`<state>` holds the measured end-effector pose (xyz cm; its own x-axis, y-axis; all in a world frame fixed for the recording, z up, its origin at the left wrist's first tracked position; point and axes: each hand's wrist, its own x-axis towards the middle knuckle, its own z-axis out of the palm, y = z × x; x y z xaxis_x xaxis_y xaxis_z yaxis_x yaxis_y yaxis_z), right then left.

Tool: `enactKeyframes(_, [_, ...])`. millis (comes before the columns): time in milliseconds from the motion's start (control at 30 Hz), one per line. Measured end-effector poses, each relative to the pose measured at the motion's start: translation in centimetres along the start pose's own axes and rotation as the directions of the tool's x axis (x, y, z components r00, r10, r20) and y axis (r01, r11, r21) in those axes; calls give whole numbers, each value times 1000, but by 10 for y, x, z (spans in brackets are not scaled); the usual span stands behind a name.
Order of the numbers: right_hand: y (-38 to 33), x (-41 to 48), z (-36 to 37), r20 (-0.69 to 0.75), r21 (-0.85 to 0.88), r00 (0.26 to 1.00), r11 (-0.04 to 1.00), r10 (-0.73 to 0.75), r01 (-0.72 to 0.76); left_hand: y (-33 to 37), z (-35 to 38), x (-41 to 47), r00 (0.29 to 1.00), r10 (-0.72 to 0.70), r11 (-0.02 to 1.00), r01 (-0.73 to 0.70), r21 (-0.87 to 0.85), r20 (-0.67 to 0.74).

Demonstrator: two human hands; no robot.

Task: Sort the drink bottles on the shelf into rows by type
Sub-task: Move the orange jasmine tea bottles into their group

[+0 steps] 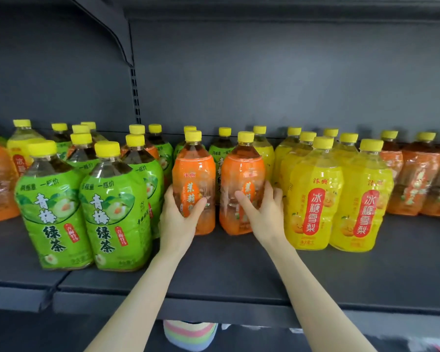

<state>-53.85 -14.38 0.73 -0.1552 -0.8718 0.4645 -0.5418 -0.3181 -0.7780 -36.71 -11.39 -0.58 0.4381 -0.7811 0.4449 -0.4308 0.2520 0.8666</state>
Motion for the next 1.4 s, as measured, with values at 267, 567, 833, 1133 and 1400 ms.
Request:
enactKeyframes(267, [-1, 6, 11, 172, 345, 981, 928, 85, -141, 7, 6, 9, 993, -99, 981, 109, -161, 71])
enactKeyframes(567, [-4, 0, 2, 256, 378, 962, 906, 92, -187, 0, -3, 5, 983, -138, 978, 154, -144, 118])
enactKeyframes(833, [-15, -41, -19, 226, 430, 971, 886, 84, -176, 16, -22, -28, 977, -90, 953, 142, -269, 195])
enactKeyframes(1133, [-27, -91, -45, 113, 543, 991, 831, 71, -121, 43, -41, -86, 989, -94, 908, 133, -396, 118])
enactKeyframes(1400, [-20, -123, -136, -53, 540, 998, 842, 39, -5, 102, -22, -146, 992, -5, 892, 60, -448, 123])
